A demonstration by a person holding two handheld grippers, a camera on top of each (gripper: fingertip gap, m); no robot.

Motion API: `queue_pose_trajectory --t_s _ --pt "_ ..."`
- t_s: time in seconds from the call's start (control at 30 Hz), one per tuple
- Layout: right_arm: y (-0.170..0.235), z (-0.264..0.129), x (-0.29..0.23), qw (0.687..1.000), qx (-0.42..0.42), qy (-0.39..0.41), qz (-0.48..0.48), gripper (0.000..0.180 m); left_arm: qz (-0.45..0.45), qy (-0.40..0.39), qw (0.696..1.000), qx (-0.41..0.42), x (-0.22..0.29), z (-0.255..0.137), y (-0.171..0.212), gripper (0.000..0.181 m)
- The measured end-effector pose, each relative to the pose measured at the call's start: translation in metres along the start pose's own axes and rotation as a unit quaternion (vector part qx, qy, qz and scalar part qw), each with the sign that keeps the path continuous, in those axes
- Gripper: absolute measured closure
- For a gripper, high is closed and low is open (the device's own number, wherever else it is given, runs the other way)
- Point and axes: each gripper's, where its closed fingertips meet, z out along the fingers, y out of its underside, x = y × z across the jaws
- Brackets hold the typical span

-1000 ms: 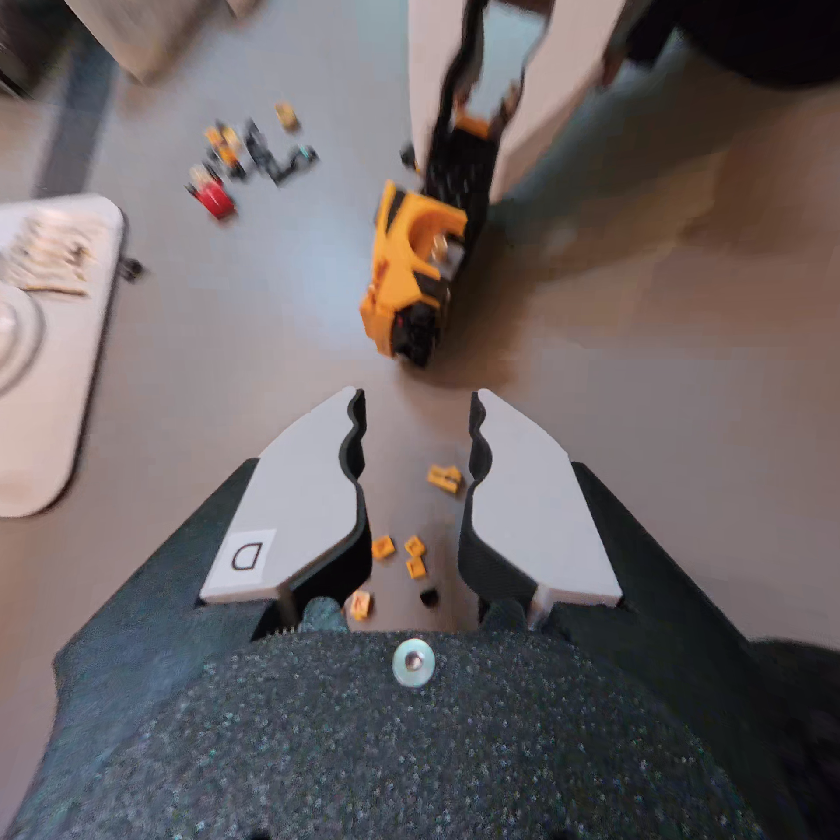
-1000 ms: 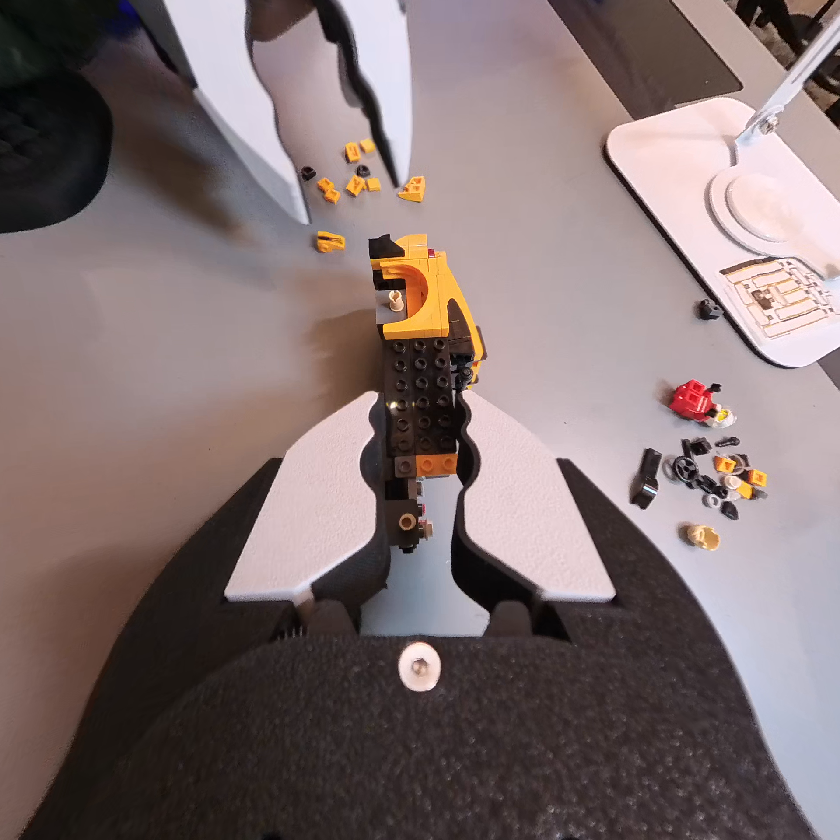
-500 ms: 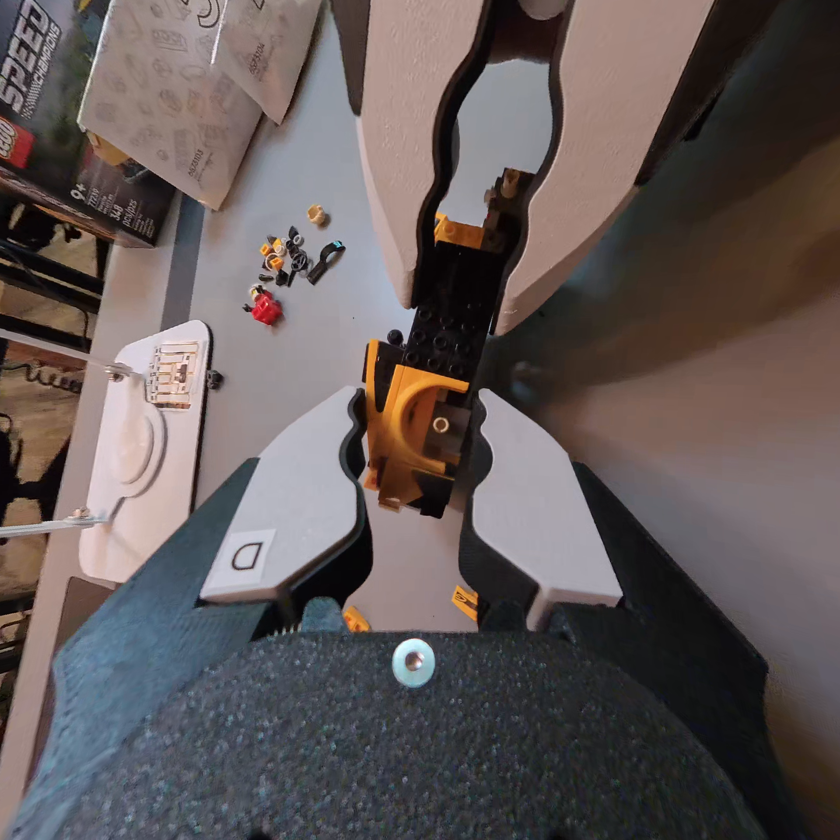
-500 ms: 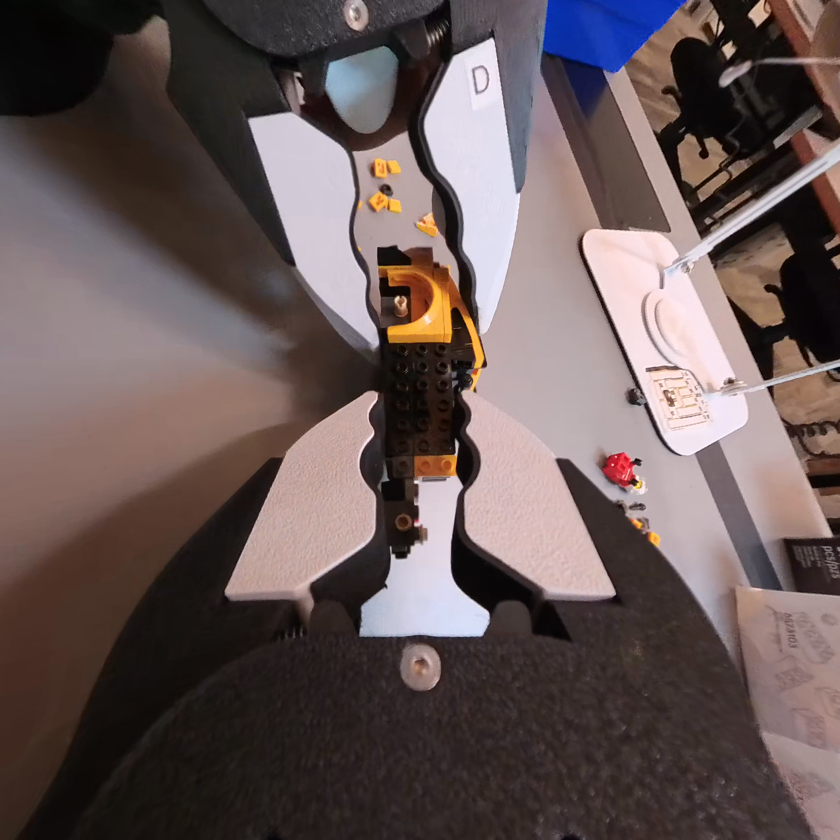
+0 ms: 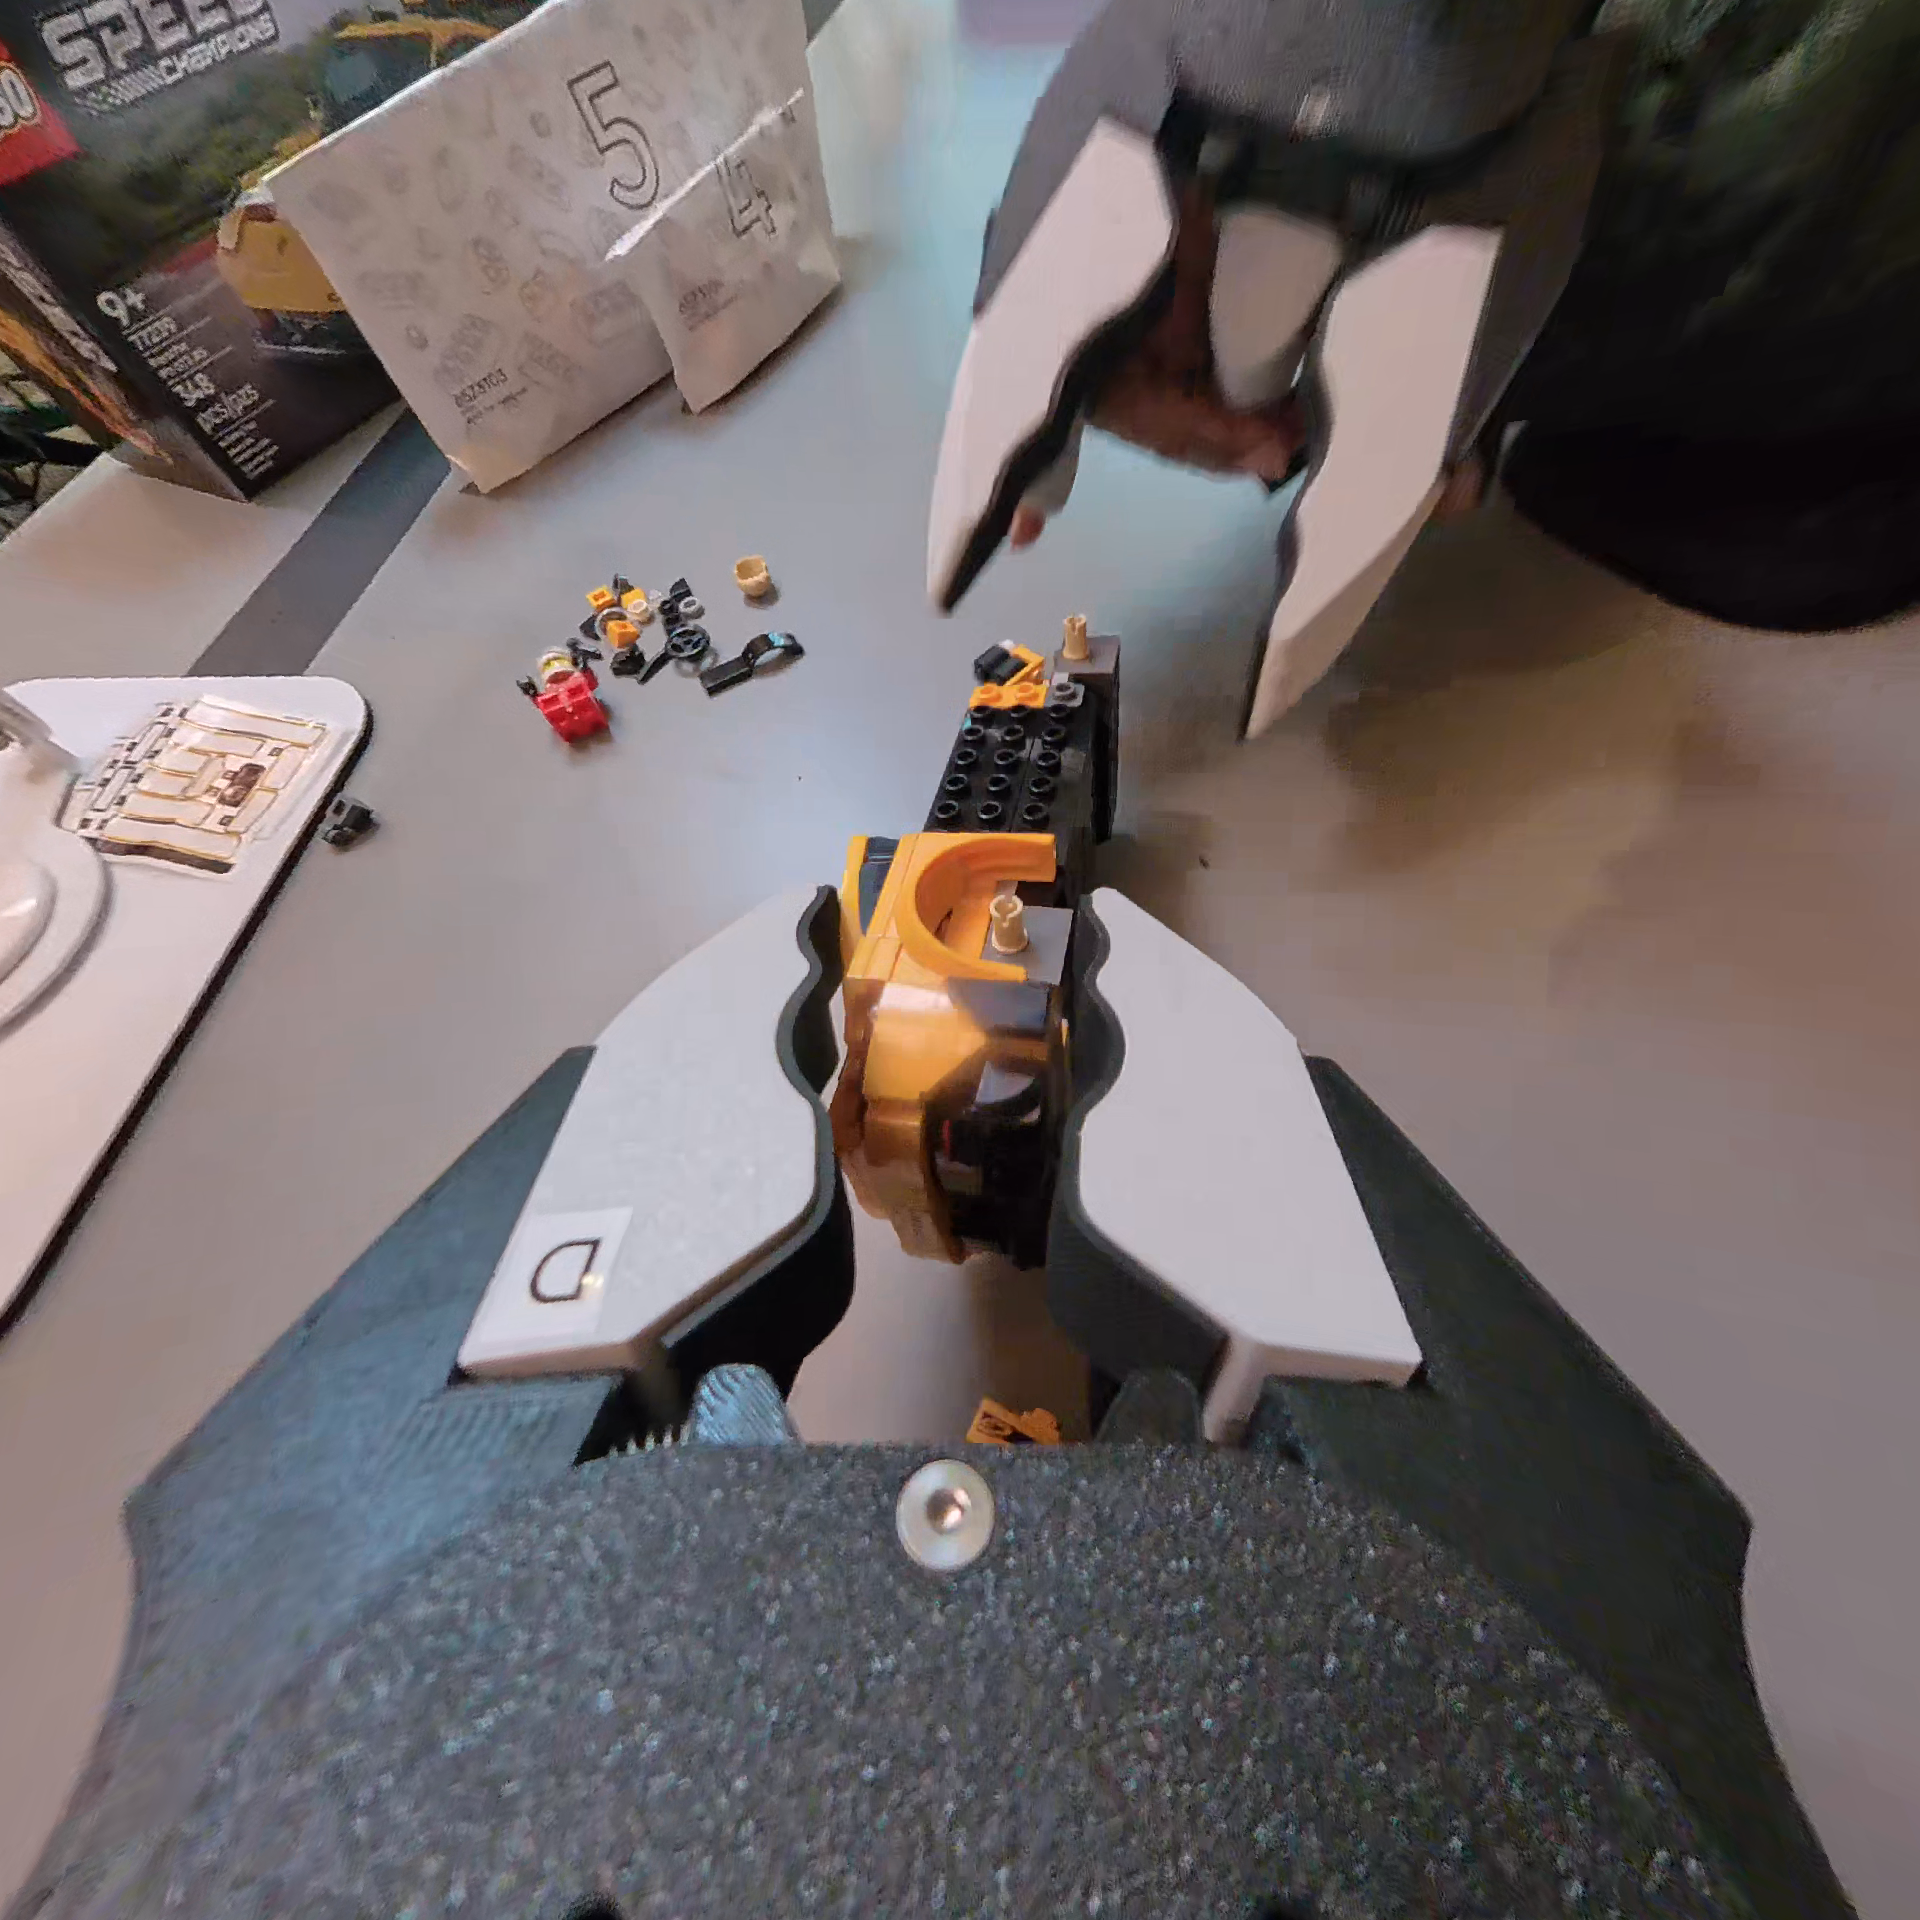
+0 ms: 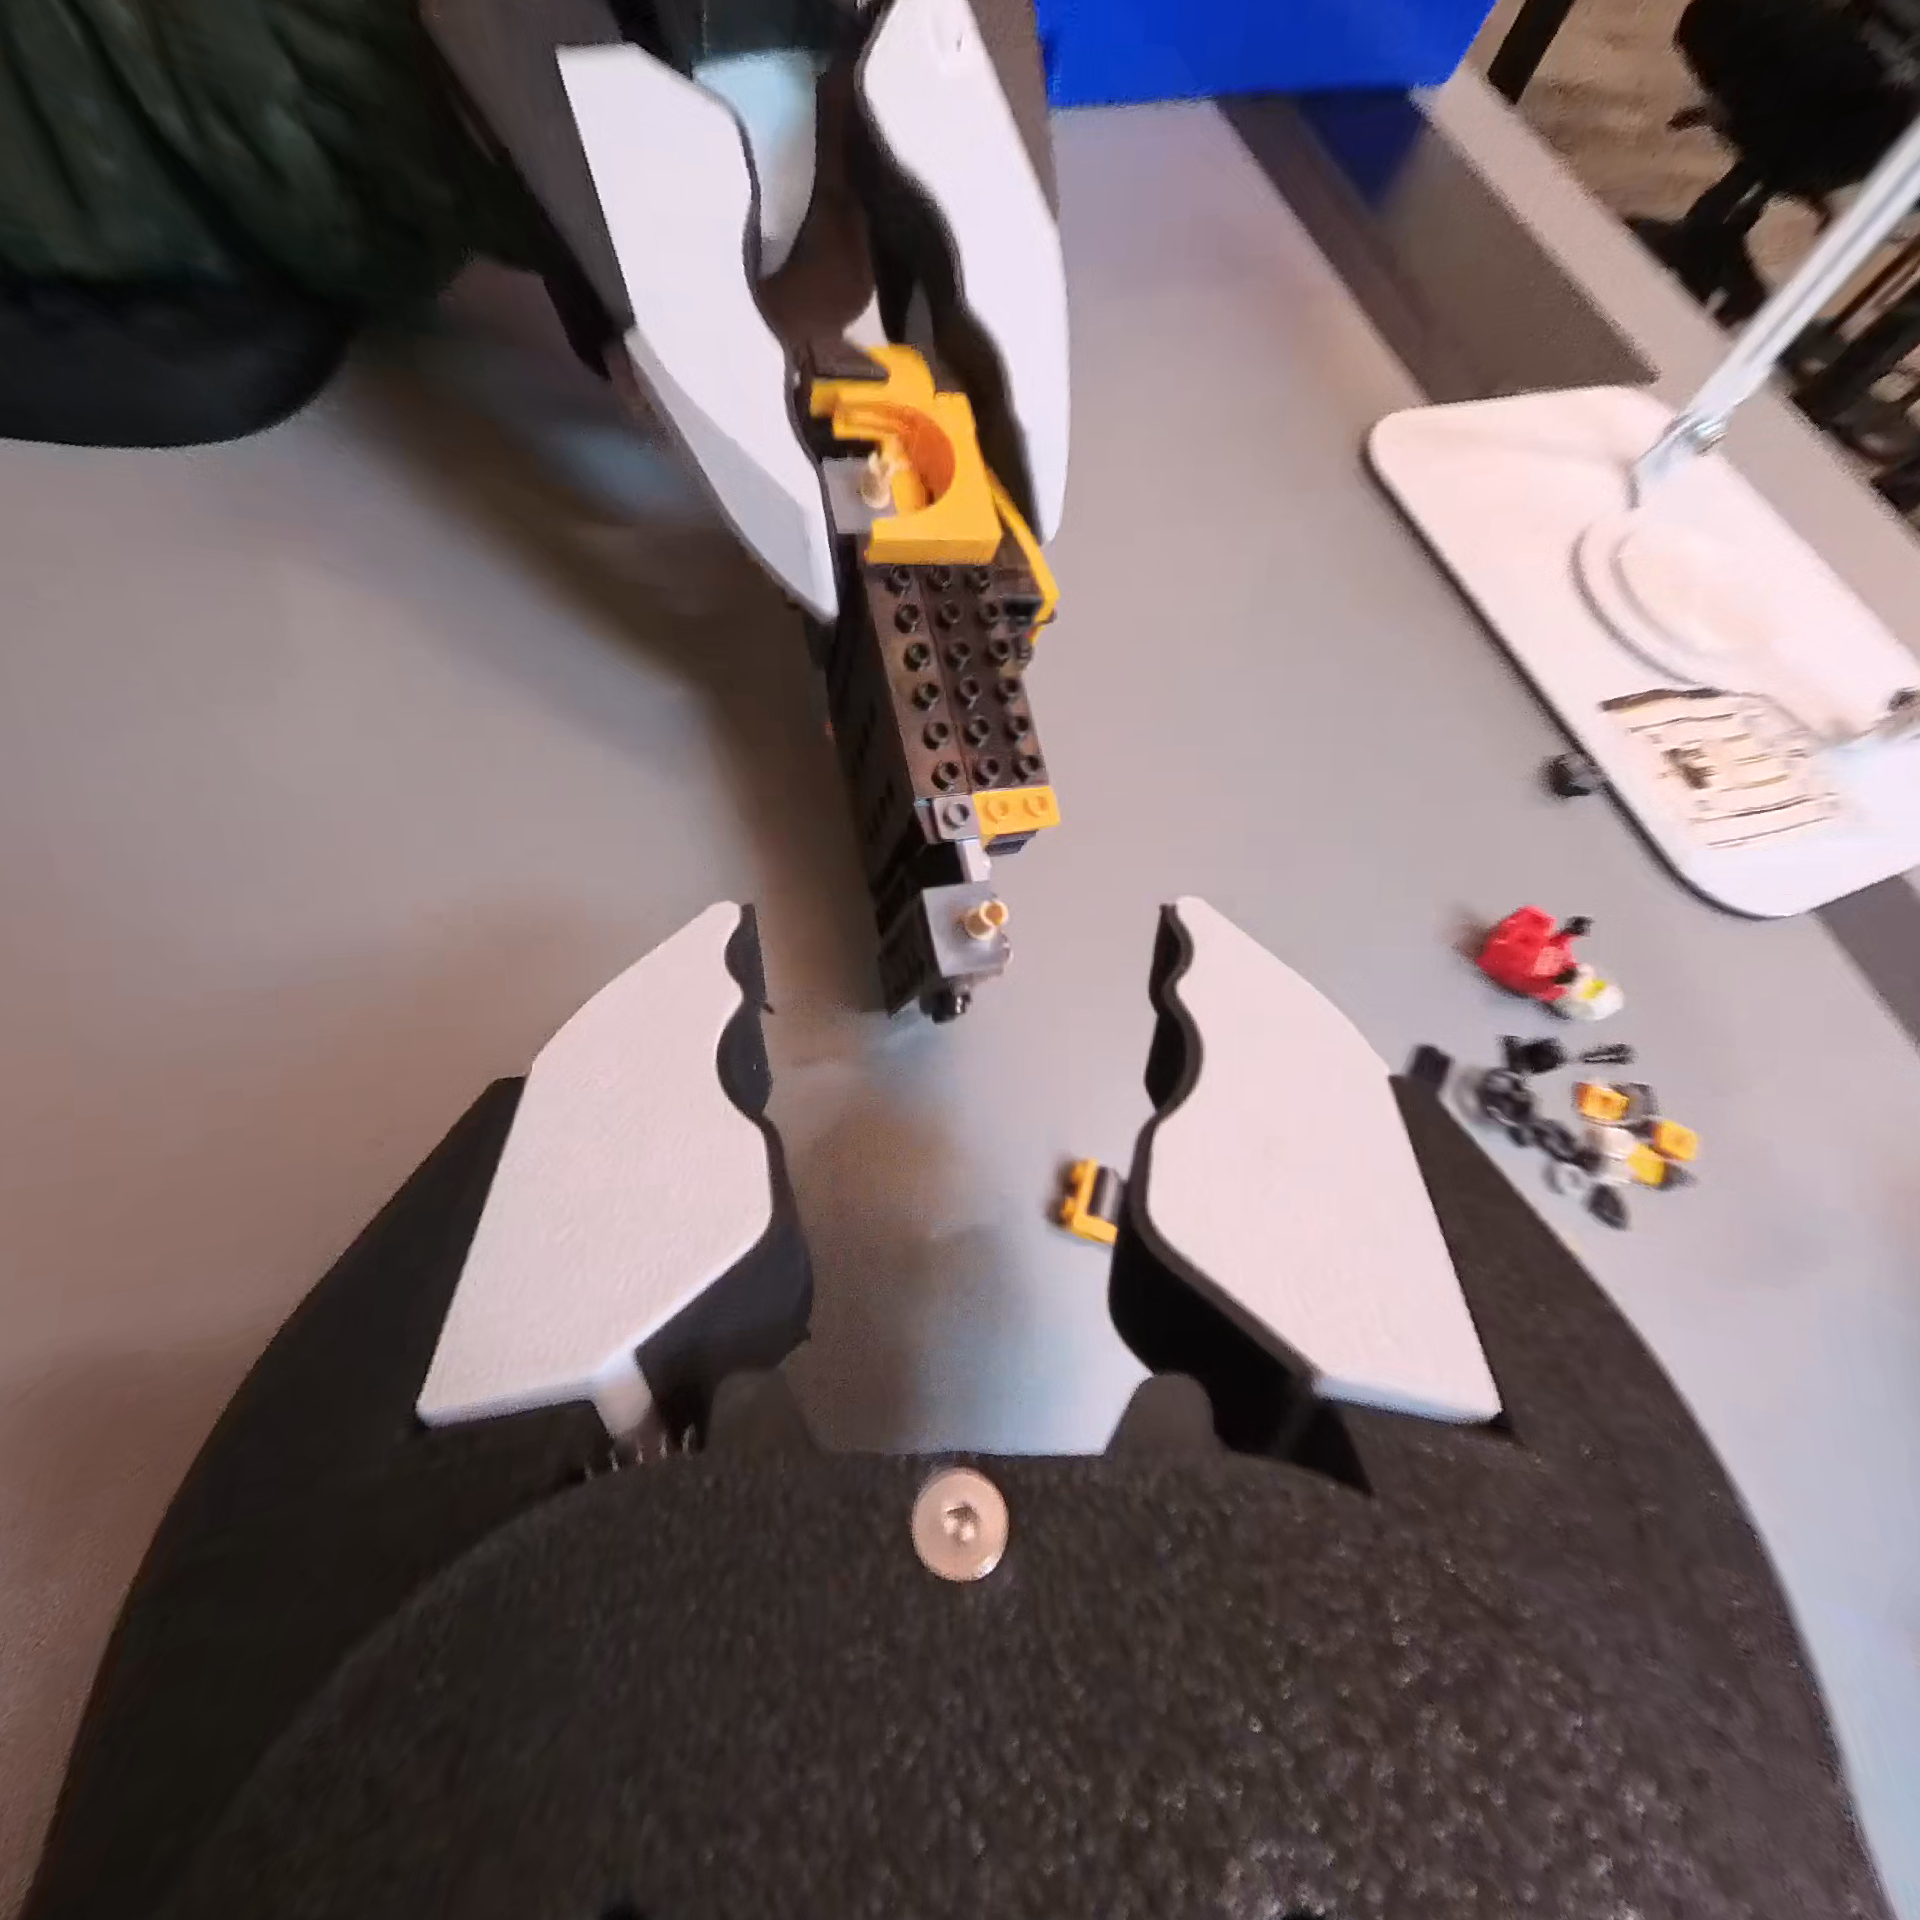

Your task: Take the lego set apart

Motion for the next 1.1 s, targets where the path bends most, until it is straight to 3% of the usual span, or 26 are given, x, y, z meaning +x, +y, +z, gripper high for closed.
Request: queue_pose_trajectory --t_s 0.07,0.17,0.3,0.5,0.77,0.87,1.1 --pt "0.004 0.013 -0.006 1.000 -0.009 -0.007 0.007 0.117 -0.007 0.013 1.000 0.016 0.005 0.000 -0.005 0.138" --pt "0.008 0.022 -0.015 1.000 -0.019 -0.021 -0.001 0.145 -0.010 0.030 0.999 0.032 0.011 0.000 -0.011 0.138" --pt "-0.002 0.007 -0.014 0.999 0.003 -0.035 -0.003 0.160 0.004 0.023 1.000 0.013 0.010 0.002 -0.004 0.138" --pt "-0.006 -0.004 -0.015 0.994 -0.080 0.002 -0.070 0.162 0.041 0.019 0.999 -0.007 0.019 -0.002 -0.012 0.129" --pt "-0.027 -0.006 -0.025 0.966 -0.173 0.073 -0.178 0.162 0.178 -0.028 0.982 -0.057 0.046 0.015 -0.027 0.130" --pt "-0.038 -0.007 -0.035 0.970 -0.148 0.063 -0.180 0.162 0.177 -0.031 0.983 -0.038 0.046 0.012 -0.031 0.151" --pt "-0.055 -0.017 -0.039 0.988 -0.058 0.032 -0.139 0.161 0.152 -0.008 0.988 0.028 0.051 0.006 -0.046 0.150"
